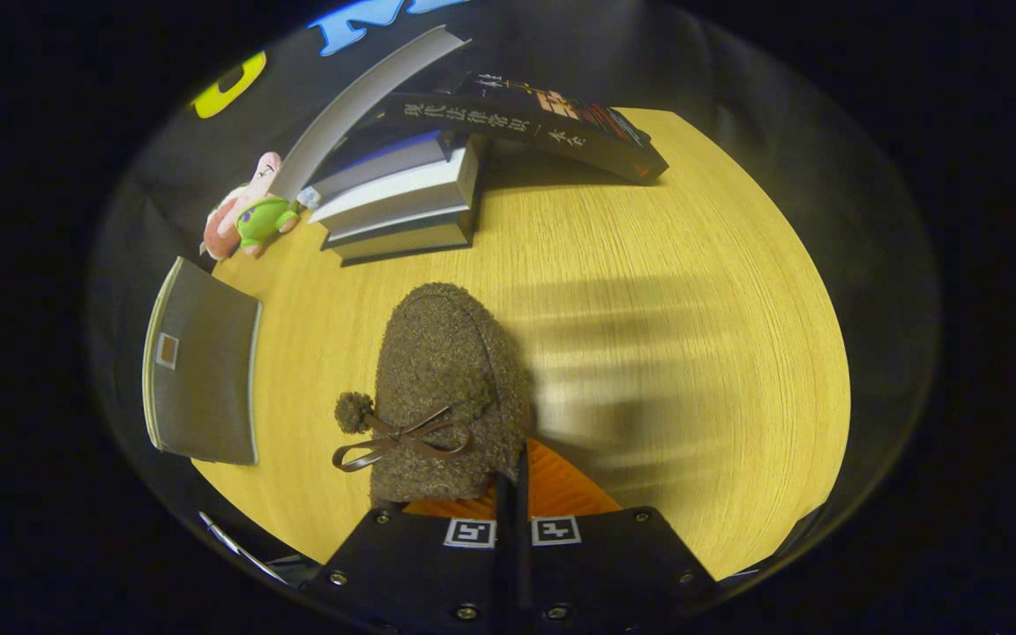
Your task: Open the storage box then place both shoes into the box .Put the left shoe in first, then the right shoe, with the right side of both shoes facing outward in a uniform manner.
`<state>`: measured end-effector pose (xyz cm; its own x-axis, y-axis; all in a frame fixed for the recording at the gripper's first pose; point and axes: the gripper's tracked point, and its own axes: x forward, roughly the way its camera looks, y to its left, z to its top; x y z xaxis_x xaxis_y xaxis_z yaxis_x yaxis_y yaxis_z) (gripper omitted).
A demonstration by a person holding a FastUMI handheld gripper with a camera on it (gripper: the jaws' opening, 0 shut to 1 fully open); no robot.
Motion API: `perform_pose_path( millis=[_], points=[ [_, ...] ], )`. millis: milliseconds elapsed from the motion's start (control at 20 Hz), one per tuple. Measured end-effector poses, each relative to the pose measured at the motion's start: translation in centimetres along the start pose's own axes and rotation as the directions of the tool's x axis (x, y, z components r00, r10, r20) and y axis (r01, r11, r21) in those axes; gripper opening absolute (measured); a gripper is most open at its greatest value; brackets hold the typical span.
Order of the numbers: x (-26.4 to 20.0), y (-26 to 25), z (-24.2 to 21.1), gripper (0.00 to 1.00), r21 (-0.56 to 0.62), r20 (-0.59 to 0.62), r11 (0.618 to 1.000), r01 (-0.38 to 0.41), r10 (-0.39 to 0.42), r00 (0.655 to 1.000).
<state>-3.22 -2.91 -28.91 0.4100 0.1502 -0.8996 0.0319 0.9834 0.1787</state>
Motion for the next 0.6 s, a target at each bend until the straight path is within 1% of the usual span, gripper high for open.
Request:
perform_pose_path(
  millis=[200,350,500,600],
  points=[
    [-2.5,4.8,2.4,0.01,-0.023,0.058,0.999,-0.043,0.044,0.997],
    [-3.9,8.1,3.7,0.01,-0.065,0.101,0.996,-0.054,0.061,0.993],
    [-5.1,13.0,4.6,0.01,-0.056,0.105,0.992,-0.115,0.121,0.987],
    [-6.1,16.5,5.6,0.01,-0.081,0.122,0.986,-0.147,0.156,0.980]
  ],
)
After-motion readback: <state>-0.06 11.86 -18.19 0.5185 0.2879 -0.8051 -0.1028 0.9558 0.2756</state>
